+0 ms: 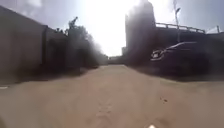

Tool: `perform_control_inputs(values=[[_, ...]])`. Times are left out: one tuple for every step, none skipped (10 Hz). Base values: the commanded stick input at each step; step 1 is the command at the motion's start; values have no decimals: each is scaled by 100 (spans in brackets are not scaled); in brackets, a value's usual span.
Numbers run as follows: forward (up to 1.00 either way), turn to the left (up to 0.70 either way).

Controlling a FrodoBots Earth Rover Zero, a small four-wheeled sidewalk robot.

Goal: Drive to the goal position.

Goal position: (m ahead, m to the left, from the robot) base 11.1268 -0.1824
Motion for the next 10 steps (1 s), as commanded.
perform_control_inputs(values=[[100,0],[100,0],[100,0],[100,0],[100,0],[100,0],[100,0],[100,0],[100,0],[100,-7]])
